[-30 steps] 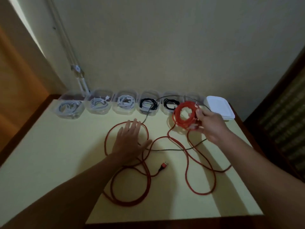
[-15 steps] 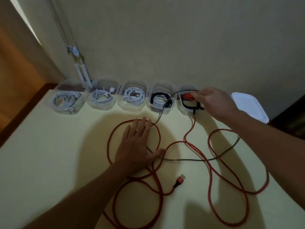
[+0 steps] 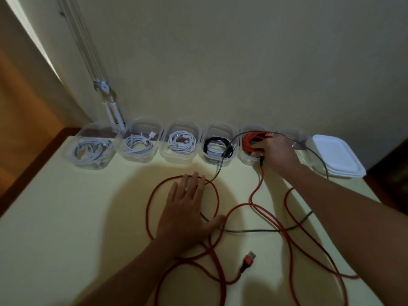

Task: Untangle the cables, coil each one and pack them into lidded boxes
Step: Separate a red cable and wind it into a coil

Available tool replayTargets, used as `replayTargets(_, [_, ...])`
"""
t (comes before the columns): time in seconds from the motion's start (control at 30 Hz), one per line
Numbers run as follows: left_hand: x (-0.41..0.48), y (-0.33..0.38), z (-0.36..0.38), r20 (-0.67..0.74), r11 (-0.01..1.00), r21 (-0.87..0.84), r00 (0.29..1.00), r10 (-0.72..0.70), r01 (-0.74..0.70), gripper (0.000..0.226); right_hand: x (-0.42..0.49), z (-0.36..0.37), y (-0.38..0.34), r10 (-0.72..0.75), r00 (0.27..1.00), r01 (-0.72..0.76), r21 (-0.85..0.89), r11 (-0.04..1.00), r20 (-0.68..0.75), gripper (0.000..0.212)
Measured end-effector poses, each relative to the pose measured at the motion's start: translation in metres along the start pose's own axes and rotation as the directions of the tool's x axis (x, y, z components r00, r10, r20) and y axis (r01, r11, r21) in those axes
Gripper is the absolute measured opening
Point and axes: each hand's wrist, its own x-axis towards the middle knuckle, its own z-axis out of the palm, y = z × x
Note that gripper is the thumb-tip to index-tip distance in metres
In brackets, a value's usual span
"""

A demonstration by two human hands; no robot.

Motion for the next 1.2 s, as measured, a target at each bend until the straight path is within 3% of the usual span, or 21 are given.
replayTargets(0.13, [0.000, -0.001, 0.001, 0.007, 1.000, 0.007, 1.000, -0.005, 0.005, 0.105, 0.001, -0.005, 0.003, -0.008, 0.998, 0.003, 0.082, 0.997, 0.058, 0.029])
replayTargets(0.2, [0.001, -0.001, 0.001, 0.003, 1.000, -0.001, 1.000, -0.009, 0.009, 0.105, 0.001, -0.011, 0.000, -0.028, 0.999, 0.030, 0.063, 0.998, -0.032, 0.018])
replayTargets(0.3, [0.000, 0.000, -0.001, 0.005, 1.000, 0.001, 1.000, -0.004, 0.004, 0.105, 0.001, -0.012, -0.001, 0.063, 0.986, -0.065, -0.007, 0.998, -0.157, 0.023])
replayTargets(0.43, [0.000, 0.000, -0.002, 0.007, 1.000, 0.012, 1.000, -0.007, 0.007, 0.105, 0.005, 0.005, 0.006, 0.233, 0.973, -0.233, -0.038, 0.972, -0.004, 0.035])
replayTargets(0.6, [-0.001, -0.001, -0.002, 0.006, 1.000, 0.002, 1.000, -0.006, 0.006, 0.105, 0.011, 0.011, 0.005, 0.289, 0.957, -0.288, -0.054, 0.956, 0.005, 0.035])
replayTargets(0.73, [-0.001, 0.001, -0.003, 0.003, 1.000, -0.006, 1.000, 0.000, 0.000, 0.104, 0.016, 0.006, 0.004, 0.294, 0.955, -0.281, -0.179, 0.943, 0.049, 0.036])
replayTargets(0.87, [0.000, 0.001, -0.004, 0.007, 1.000, 0.002, 1.000, -0.003, 0.003, 0.104, 0.018, 0.007, 0.005, 0.251, 0.944, -0.195, -0.252, 0.948, 0.213, 0.040])
replayTargets(1.0, [0.000, 0.000, -0.003, -0.002, 1.000, -0.001, 1.000, 0.004, -0.004, 0.103, 0.021, 0.012, 0.004, 0.274, 0.875, -0.153, -0.310, 0.938, 0.399, 0.045])
replayTargets(1.2, [0.000, 0.000, -0.002, -0.015, 1.000, -0.010, 1.000, 0.003, -0.003, 0.101, 0.019, 0.014, 0.002, 0.293, 0.882, -0.235, -0.195, 0.952, 0.369, 0.043])
